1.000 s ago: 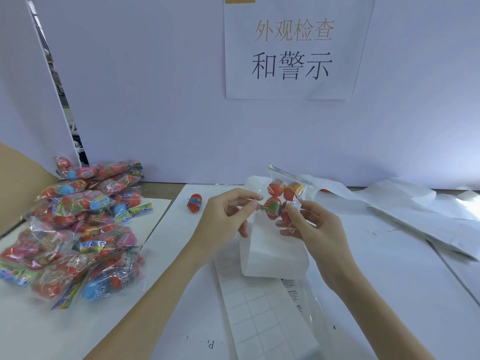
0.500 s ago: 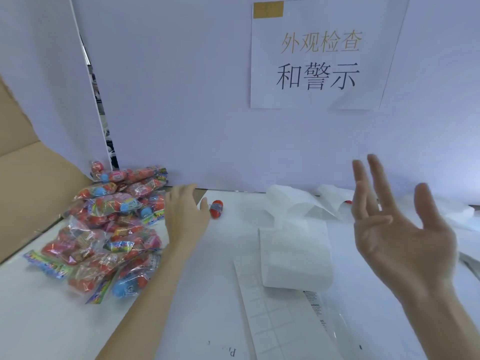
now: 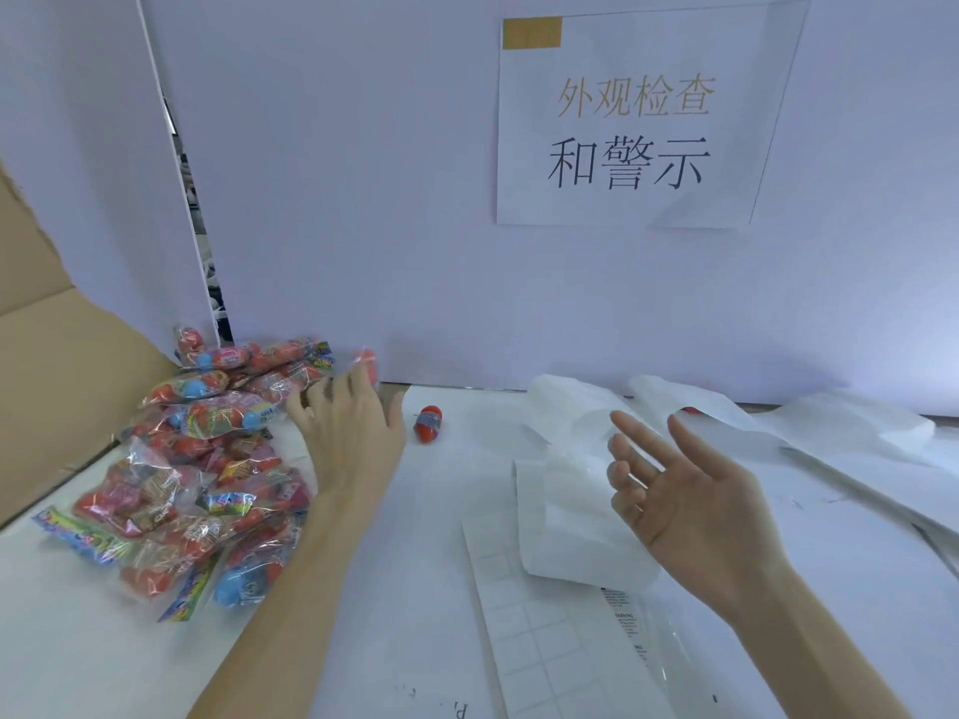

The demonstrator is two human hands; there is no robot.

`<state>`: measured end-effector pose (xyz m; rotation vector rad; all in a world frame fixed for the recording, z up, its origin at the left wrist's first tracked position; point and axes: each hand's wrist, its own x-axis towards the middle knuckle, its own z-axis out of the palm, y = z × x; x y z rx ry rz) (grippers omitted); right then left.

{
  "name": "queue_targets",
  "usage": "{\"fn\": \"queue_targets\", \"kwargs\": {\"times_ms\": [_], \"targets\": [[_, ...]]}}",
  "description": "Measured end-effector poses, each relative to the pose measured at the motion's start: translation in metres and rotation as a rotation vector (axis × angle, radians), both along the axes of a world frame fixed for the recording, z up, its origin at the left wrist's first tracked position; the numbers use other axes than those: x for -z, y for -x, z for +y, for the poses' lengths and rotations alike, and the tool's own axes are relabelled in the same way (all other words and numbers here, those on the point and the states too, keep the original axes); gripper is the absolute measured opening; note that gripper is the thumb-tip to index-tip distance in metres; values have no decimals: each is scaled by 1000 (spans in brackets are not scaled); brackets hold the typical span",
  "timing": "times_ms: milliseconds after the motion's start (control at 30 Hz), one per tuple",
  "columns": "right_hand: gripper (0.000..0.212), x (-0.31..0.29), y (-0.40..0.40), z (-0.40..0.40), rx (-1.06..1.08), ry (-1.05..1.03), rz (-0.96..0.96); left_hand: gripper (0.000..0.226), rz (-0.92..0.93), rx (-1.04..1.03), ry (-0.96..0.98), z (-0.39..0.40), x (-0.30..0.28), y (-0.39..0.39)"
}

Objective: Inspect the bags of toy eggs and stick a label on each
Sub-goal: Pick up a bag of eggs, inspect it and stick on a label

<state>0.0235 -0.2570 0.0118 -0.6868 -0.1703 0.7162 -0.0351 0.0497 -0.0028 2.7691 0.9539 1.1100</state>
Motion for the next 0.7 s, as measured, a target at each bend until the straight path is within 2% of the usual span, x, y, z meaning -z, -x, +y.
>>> {"fn": "queue_targets", "kwargs": {"times_ms": [67, 100, 167, 233, 333, 400, 567, 633, 700], "targets": [[42, 1, 1, 2, 2, 51, -8, 36, -248, 201, 9, -16, -7, -3], [42, 2, 1, 3, 9, 83, -20, 30, -356, 339, 119, -25, -11, -4], [46, 3, 3, 6, 36, 176, -80, 19, -497, 628, 504, -48, -18, -6], [48, 7, 5, 9, 117, 284, -190, 16, -499, 837, 804, -69, -21, -7], [44, 8, 11, 13, 184, 403, -412, 21, -397, 993, 885, -91, -15, -7], [41, 5, 16, 16, 159, 462, -521, 26, -361, 1059, 947, -102, -12, -7], [34, 10, 16, 19, 291, 506, -488, 47, -291, 1060, 1069, -110, -6, -9], [28, 11, 15, 19, 309, 544, -486, 36, -280, 1006, 1197, -109, -5, -11], [24, 9, 15, 18, 310, 578, -491, 17, -265, 953, 1200, -105, -3, -12]]}}
